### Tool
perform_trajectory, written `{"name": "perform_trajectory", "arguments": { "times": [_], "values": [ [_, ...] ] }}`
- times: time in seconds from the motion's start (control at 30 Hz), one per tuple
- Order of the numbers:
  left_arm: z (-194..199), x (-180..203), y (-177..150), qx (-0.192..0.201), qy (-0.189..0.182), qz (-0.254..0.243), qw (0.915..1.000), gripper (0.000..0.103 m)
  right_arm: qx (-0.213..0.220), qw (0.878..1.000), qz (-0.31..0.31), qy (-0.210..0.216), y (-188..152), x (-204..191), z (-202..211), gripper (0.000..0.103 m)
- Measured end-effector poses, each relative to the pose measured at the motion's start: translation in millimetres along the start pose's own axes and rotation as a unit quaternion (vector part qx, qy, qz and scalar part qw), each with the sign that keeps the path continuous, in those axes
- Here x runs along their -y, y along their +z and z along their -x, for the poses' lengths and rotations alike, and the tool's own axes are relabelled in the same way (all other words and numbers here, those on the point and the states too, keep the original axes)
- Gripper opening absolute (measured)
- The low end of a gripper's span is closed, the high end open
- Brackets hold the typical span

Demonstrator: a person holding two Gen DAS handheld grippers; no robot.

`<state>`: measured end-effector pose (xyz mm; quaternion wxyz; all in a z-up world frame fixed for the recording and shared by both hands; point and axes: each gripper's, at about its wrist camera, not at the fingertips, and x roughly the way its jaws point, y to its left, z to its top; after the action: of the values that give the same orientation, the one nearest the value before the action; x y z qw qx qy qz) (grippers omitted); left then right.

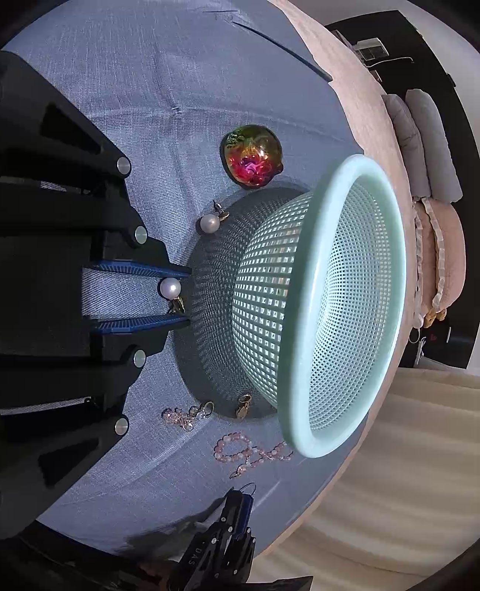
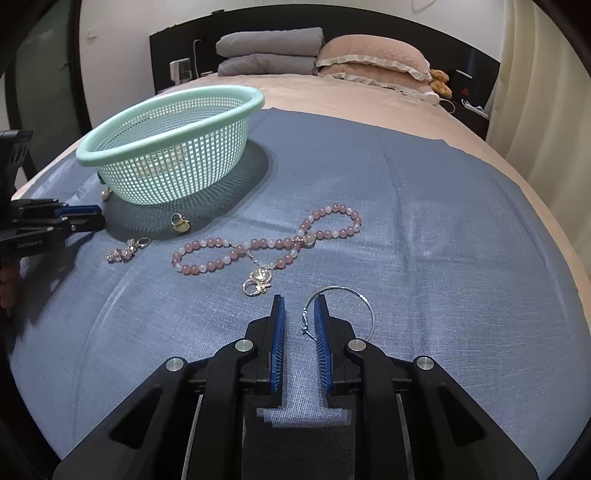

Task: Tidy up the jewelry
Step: 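Grasp a pearl drop earring with left gripper while right gripper grasps the second hoop, then lift the pearl earring and hoop and carry them over the basket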

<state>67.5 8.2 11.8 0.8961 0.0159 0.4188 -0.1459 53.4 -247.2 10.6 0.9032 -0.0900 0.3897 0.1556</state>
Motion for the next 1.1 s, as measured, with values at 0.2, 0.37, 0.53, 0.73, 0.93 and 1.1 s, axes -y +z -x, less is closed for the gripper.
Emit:
{"name": "perform_trajectory", "arguments": {
  "times": [0.2, 0.37, 0.53, 0.73, 0.93, 1.1],
  "values": [
    [0.3, -1.6, 2.4, -0.003, -0.002, 0.000, 1.0000, 0.021, 0.025, 0.999, 0.001, -0.030, 0.9, 1.6, 10.2, 0.059],
    [0.4, -1.8, 1.1, -0.004, -0.001, -0.001, 1.0000, 0.021, -0.013, 0.999, -0.045, -0.026, -1.2, 22.9, -10.2, 0.061],
    [0.5, -3.1, 2.8, -0.005, -0.005, 0.005, 1.0000, 0.021, -0.016, 0.998, -0.059, -0.001, -2.0, 24.6, -11.1, 0.042],
    [4.7, -6.0, 2.6, -0.007, -0.009, 0.006, 0.9999, 0.021, -0.008, 0.998, -0.063, -0.001, -1.1, 25.9, -7.0, 0.041],
    [7.6, -5.8, 2.2, -0.009, -0.010, 0.000, 0.9999, 0.012, 0.012, 0.999, -0.045, -0.003, 0.8, 16.9, 4.6, 0.041],
    [12.7, -5.8, -1.5, -0.006, -0.007, -0.002, 1.0000, 0.012, 0.022, 0.999, -0.040, 0.003, 2.4, 14.6, 10.2, 0.041]
  ]
}}
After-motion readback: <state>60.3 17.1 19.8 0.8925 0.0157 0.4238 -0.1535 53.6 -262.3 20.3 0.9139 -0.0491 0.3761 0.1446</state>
